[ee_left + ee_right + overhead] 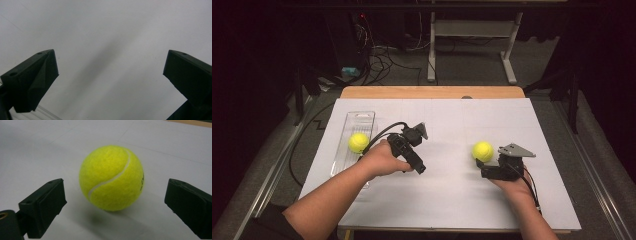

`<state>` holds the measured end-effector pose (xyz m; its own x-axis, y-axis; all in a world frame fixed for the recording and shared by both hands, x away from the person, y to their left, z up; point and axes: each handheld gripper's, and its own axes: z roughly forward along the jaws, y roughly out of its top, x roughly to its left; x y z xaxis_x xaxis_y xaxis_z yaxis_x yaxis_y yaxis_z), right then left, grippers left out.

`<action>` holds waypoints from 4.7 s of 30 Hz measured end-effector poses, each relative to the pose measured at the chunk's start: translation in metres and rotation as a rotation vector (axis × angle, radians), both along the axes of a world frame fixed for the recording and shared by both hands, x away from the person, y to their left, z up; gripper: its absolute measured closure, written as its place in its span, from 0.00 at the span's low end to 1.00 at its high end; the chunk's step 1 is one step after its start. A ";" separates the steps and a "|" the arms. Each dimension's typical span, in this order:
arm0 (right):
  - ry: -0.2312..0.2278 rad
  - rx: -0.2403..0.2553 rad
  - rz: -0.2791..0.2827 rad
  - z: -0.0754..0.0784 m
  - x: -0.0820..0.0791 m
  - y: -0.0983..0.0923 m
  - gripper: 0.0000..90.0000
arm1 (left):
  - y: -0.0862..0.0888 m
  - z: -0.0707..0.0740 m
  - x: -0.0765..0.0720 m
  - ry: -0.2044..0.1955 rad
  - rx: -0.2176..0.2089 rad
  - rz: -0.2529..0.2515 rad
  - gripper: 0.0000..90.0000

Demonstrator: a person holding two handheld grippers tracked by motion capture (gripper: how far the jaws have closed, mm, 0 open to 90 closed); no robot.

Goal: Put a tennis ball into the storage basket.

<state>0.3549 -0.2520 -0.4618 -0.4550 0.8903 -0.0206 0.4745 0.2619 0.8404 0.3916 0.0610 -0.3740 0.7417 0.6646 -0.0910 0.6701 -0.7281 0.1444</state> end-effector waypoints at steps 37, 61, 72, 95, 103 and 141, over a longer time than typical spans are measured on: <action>0.007 0.006 0.047 0.009 -0.015 0.016 0.30 | 0.006 0.005 -0.002 -0.004 -0.004 0.007 0.01; -0.057 0.054 0.097 0.000 -0.065 0.010 0.30 | 0.006 0.012 -0.006 -0.006 -0.023 0.006 0.01; -0.062 0.058 0.158 -0.001 -0.062 0.037 0.30 | 0.008 0.018 -0.006 -0.009 -0.030 0.008 0.01; -0.077 0.048 0.292 -0.003 -0.068 0.081 0.30 | -0.018 0.025 -0.014 -0.012 -0.034 -0.037 0.01; -0.069 0.049 0.328 -0.004 -0.070 0.096 0.30 | -0.030 0.026 -0.017 -0.005 -0.037 -0.073 0.01; -0.086 0.098 0.360 0.001 -0.071 0.105 0.30 | -0.077 -0.005 -0.025 0.128 -0.106 -0.164 0.26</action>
<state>0.2838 -0.1474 -0.4607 -0.7393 0.6734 0.0053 0.2936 0.3152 0.9024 0.3667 -0.0162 -0.3793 0.8167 0.5180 -0.2544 0.5621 -0.8139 0.1473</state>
